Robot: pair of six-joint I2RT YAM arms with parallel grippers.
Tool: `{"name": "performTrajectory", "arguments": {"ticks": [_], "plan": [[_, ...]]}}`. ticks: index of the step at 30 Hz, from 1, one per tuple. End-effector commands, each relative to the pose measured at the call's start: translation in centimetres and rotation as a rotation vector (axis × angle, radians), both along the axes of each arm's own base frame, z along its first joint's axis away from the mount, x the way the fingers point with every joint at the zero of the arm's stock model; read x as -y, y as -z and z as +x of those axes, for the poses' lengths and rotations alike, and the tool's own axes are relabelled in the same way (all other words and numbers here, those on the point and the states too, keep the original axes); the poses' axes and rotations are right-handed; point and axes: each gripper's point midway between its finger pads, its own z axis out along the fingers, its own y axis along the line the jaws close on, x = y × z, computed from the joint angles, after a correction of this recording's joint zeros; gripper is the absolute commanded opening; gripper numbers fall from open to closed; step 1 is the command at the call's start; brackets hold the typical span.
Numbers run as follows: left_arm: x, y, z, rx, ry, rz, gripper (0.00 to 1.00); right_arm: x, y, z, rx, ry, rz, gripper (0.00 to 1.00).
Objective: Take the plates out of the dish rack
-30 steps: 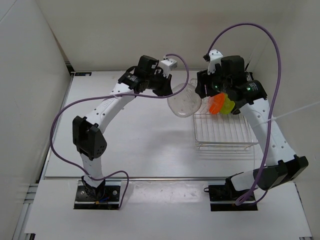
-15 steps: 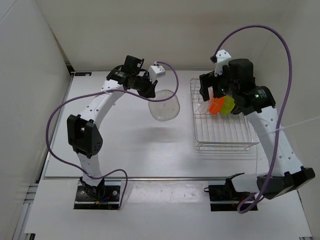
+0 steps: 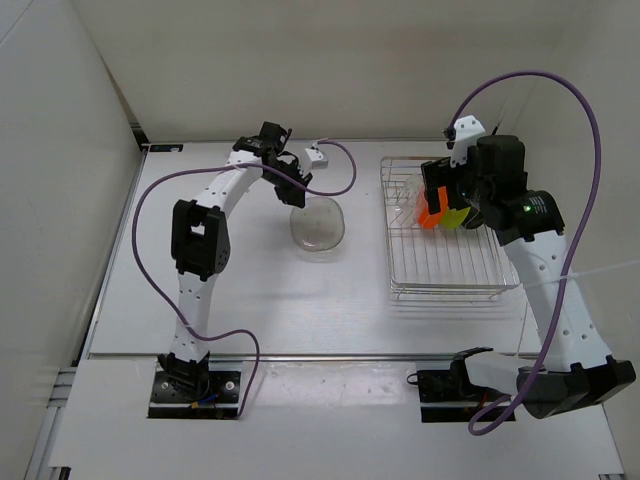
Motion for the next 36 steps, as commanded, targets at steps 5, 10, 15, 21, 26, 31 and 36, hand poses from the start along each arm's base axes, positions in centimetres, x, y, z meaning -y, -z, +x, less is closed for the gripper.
{"name": "performTrajectory", "arguments": {"ticks": [5, 10, 15, 21, 26, 31, 36], "plan": [[2.0, -1.4, -1.2, 0.016, 0.101, -0.053, 0.11, -0.3, -1.1, 0.2, 0.04, -0.008, 0.03, 0.94], [2.4, 0.2, -1.5, -0.021, 0.102, -0.043, 0.11, -0.7, -0.8, 0.2, 0.036, -0.026, 0.04, 0.94], [3.1, 1.5, -1.7, -0.055, 0.101, -0.046, 0.11, -0.7, -0.6, -0.3, 0.035, -0.034, 0.044, 0.94], [3.7, 2.9, -1.3, -0.073, 0.083, -0.041, 0.11, -0.9, -0.4, -0.8, 0.032, -0.05, 0.053, 0.94], [3.8, 3.9, -0.7, -0.078, 0.066, -0.036, 0.11, -1.1, -0.2, -0.7, 0.03, -0.053, 0.066, 0.93], [4.1, 5.1, -0.3, -0.088, 0.034, -0.014, 0.11, -1.3, 0.1, -0.8, 0.019, -0.062, 0.069, 0.93], [4.0, 5.4, 0.2, -0.078, 0.018, 0.0, 0.17, -1.3, 0.5, -0.8, 0.01, -0.062, 0.067, 0.93]]}}
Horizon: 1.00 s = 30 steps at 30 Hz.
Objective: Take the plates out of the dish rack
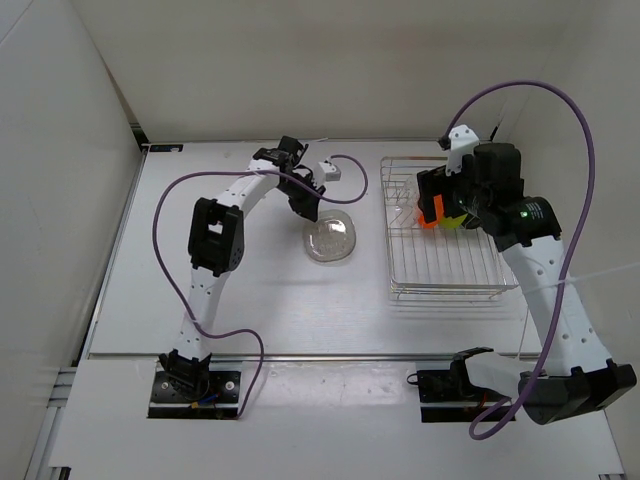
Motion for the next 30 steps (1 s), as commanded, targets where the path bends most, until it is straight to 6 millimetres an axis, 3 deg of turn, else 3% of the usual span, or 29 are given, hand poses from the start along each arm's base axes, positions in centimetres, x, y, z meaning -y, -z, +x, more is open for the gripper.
{"name": "performTrajectory", "arguments": {"ticks": [1, 5, 8, 10, 18, 19, 26, 28, 29, 30], "plan": [[1.0, -0.4, 1.0, 0.058, 0.006, 0.002, 0.17, -0.1, -1.4, 0.1, 0.057, 0.001, 0.03, 0.93], [1.1, 0.4, 0.7, 0.064, 0.028, 0.03, 0.17, -0.1, -1.4, 0.1, 0.057, 0.001, 0.03, 0.93], [1.2, 1.5, 0.4, 0.054, 0.032, 0.055, 0.24, -0.1, -1.4, 0.1, 0.057, 0.001, 0.03, 0.93], [1.2, 1.5, 0.4, 0.054, 0.032, 0.055, 0.32, -0.1, -1.0, 0.0, 0.048, 0.001, 0.027, 0.93], [1.7, 1.7, 0.6, 0.066, 0.037, 0.061, 0.43, -0.2, -0.9, -0.2, 0.047, -0.007, 0.032, 0.93], [1.5, 1.8, 0.7, 0.07, 0.034, 0.068, 0.48, -0.2, -0.9, -0.2, 0.047, -0.007, 0.032, 0.93], [1.6, -1.5, 1.4, 0.139, 0.027, 0.047, 0.54, -0.1, -0.7, -0.1, 0.043, -0.001, 0.044, 0.93], [1.6, -3.5, 1.3, 0.167, 0.025, 0.035, 0.64, 0.2, -0.7, 0.0, 0.043, 0.008, 0.044, 0.94], [1.5, -4.2, 1.4, 0.184, 0.021, 0.036, 0.78, 0.2, -0.7, 0.0, 0.043, 0.008, 0.044, 0.94], [1.3, -5.7, 1.1, 0.202, 0.019, 0.027, 0.81, 0.1, -0.7, 0.0, 0.041, 0.013, 0.051, 0.94]]}}
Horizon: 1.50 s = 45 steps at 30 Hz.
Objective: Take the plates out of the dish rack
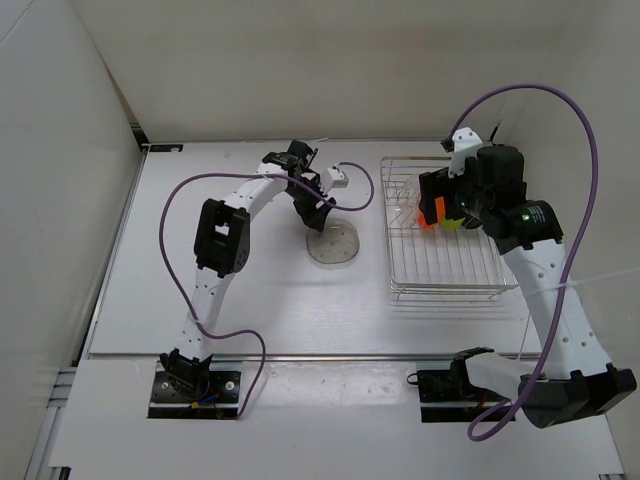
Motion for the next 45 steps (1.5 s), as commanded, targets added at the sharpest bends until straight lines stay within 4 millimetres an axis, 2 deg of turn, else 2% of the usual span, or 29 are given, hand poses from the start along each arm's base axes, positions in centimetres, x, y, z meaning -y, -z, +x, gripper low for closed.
{"name": "performTrajectory", "arguments": {"ticks": [1, 2, 3, 6, 7, 8, 10, 12, 13, 14, 15, 18, 21, 23, 24, 25, 26, 27, 28, 29, 31, 33, 35, 36, 38, 39, 41, 42, 45], "plan": [[0.3, -8.5, 0.4, 0.156, 0.006, -0.059, 0.82, 0.2, -1.2, 0.4, 0.049, 0.018, 0.033, 0.95], [0.2, -9.3, 0.1, 0.161, -0.002, -0.065, 0.88, 0.2, -1.2, 0.4, 0.049, 0.018, 0.033, 0.97], [0.1, -11.3, -0.2, 0.192, -0.003, -0.08, 1.0, 0.3, -0.8, 0.7, 0.039, 0.027, 0.025, 0.97], [-0.6, -13.0, -1.6, 0.197, -0.012, -0.088, 1.0, 0.3, -0.2, 1.6, 0.02, 0.044, 0.022, 0.97], [-0.8, -15.4, -2.2, 0.229, -0.026, -0.112, 1.0, 0.4, 0.1, 1.8, 0.01, 0.056, 0.022, 0.97], [-1.6, -15.0, -2.9, 0.212, -0.043, -0.108, 1.0, 0.3, -0.2, 2.3, 0.011, 0.056, 0.023, 0.97], [-2.5, -18.0, -3.6, 0.279, -0.094, -0.123, 1.0, 0.4, -0.2, 2.8, 0.009, 0.071, 0.013, 0.97], [-3.6, -18.6, -3.5, 0.308, -0.203, -0.115, 1.0, 0.7, -0.3, 3.5, 0.002, 0.098, 0.004, 0.97], [-4.3, -20.9, -3.7, 0.34, -0.291, -0.142, 1.0, 1.1, -0.7, 3.6, 0.014, 0.115, -0.005, 0.97], [-4.9, -21.2, -3.5, 0.365, -0.338, -0.135, 1.0, 1.2, -0.3, 3.9, 0.003, 0.132, -0.006, 0.97], [-6.4, -22.0, -2.9, 0.406, -0.421, -0.094, 1.0, 1.3, -0.8, 4.0, 0.013, 0.146, 0.001, 1.0], [-10.4, -24.4, -1.7, 0.494, -0.698, -0.016, 1.0, 1.7, -1.8, 4.6, 0.052, 0.196, 0.023, 1.0], [-14.5, -27.3, -1.4, 0.59, -0.939, 0.051, 1.0, 1.9, -2.0, 4.9, 0.052, 0.215, 0.063, 1.0], [-16.9, -29.2, -2.4, 0.649, -1.04, 0.081, 1.0, 2.0, -1.3, 5.3, 0.034, 0.226, 0.05, 1.0], [-17.9, -28.3, -3.0, 0.646, -1.071, 0.099, 1.0, 2.1, -1.5, 5.5, 0.047, 0.215, 0.035, 1.0], [-18.5, -28.5, -3.5, 0.664, -1.087, 0.095, 1.0, 2.9, -0.6, 5.8, 0.033, 0.257, 0.002, 1.0], [-19.3, -30.4, -4.4, 0.703, -1.111, 0.041, 1.0, 3.2, -0.4, 6.3, 0.036, 0.276, -0.009, 1.0], [-20.0, -29.3, -5.0, 0.686, -1.12, 0.043, 1.0, 3.5, 0.3, 6.8, 0.032, 0.28, -0.042, 1.0], [-20.2, -29.6, -5.6, 0.69, -1.134, 0.018, 1.0, 4.0, 0.6, 7.0, 0.03, 0.296, -0.07, 1.0], [-21.4, -30.9, -6.6, 0.716, -1.18, -0.002, 1.0, 4.8, 0.7, 7.3, 0.039, 0.324, -0.105, 1.0], [-22.3, -31.1, -7.5, 0.731, -1.226, -0.009, 1.0, 5.3, 0.6, 8.1, 0.044, 0.341, -0.147, 0.99], [-23.7, -32.3, -8.7, 0.763, -1.264, -0.016, 1.0, 5.5, 1.0, 9.0, 0.033, 0.348, -0.171, 0.98], [-24.6, -32.5, -9.7, 0.782, -1.291, -0.009, 1.0, 5.3, 0.9, 9.3, 0.026, 0.328, -0.206, 0.94], [-25.0, -33.5, -10.5, 0.804, -1.3, -0.044, 1.0, 5.2, 1.5, 9.9, 0.013, 0.32, -0.221, 0.94], [-25.8, -33.3, -11.2, 0.822, -1.311, -0.037, 1.0, 5.2, 1.7, 10.4, 0.003, 0.317, -0.259, 0.92], [-26.0, -33.7, -11.8, 0.832, -1.315, -0.053, 1.0, 5.7, 2.7, 10.8, -0.018, 0.328, -0.301, 0.91], [-26.7, -33.4, -12.1, 0.849, -1.303, -0.024, 1.0, 5.6, 2.5, 11.5, -0.012, 0.324, -0.33, 0.89], [-27.1, -33.7, -12.4, 0.856, -1.314, -0.03, 1.0, 5.7, 3.4, 12.1, -0.03, 0.32, -0.358, 0.88], [-27.0, -32.5, -12.5, 0.839, -1.28, 0.014, 1.0, 5.6, 4.6, 13.2, -0.056, 0.31, -0.415, 0.86]]}}
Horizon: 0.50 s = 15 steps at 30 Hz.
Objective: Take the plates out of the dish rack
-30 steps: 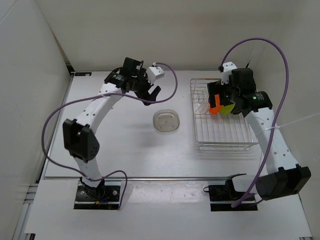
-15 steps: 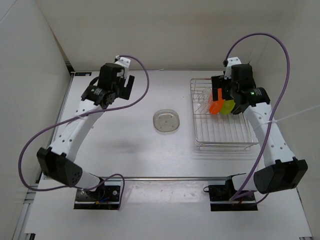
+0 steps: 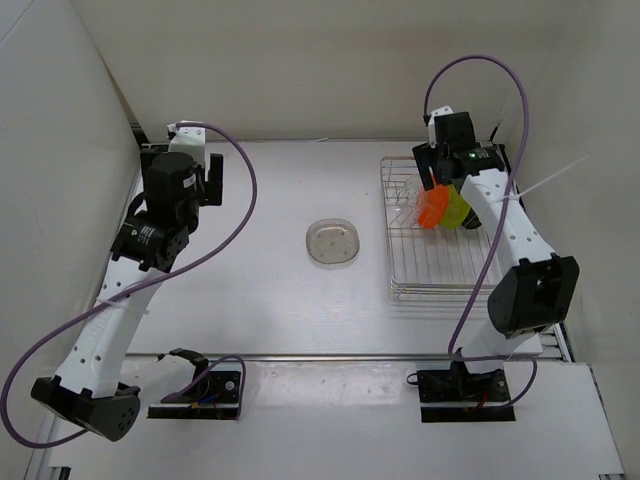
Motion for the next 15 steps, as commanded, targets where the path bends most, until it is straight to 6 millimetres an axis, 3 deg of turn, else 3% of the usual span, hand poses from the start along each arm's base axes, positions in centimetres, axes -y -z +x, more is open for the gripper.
{"name": "performTrajectory", "arguments": {"ticks": [1, 8, 11, 15], "plan": [[-0.4, 0.8, 0.0, -0.023, -0.007, 0.032, 1.0, -0.2, -0.9, 1.7, 0.027, -0.009, -0.075, 0.84], [-0.2, 3.0, 0.0, -0.072, 0.003, 0.047, 1.0, -2.5, 1.4, 2.4, -0.023, -0.057, -0.089, 0.76], [-0.1, 3.4, 0.0, -0.082, 0.012, 0.047, 1.0, -3.4, 4.2, 2.1, -0.092, -0.095, -0.123, 0.7], [0.3, 4.1, 0.2, -0.104, 0.034, 0.056, 1.0, -3.7, 5.9, 2.4, -0.133, -0.114, -0.159, 0.67]]}}
